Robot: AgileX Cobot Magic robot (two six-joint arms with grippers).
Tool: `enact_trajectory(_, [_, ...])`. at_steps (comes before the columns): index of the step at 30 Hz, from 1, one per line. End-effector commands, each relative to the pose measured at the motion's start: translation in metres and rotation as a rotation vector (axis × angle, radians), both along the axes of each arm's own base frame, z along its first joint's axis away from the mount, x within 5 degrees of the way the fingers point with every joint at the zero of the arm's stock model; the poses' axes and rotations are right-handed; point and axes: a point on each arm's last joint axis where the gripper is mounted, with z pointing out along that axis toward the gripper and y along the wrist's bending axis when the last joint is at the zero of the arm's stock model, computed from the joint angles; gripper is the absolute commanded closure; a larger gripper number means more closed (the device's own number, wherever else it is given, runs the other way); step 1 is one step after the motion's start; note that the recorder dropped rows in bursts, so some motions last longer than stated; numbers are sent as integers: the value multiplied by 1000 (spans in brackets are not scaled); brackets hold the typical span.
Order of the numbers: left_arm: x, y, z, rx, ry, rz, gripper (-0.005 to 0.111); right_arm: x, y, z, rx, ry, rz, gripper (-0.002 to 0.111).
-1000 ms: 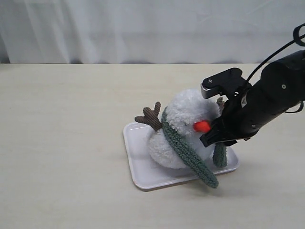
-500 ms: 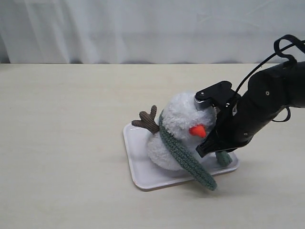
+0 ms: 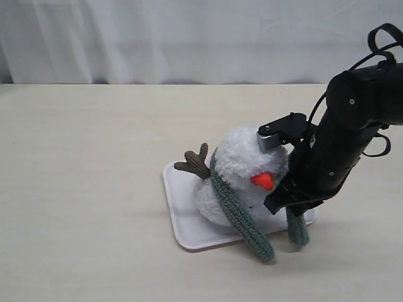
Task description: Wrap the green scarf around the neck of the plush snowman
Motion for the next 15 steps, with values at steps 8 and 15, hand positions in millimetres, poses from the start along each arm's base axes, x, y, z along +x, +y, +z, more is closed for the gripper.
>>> enact_trajectory(8, [0, 0, 0, -3, -8, 0, 107, -5, 7, 0, 107, 45, 42, 104])
enact_trajectory(15, [0, 0, 0, -3, -8, 0, 107, -4, 7, -3, 111, 5, 39, 104])
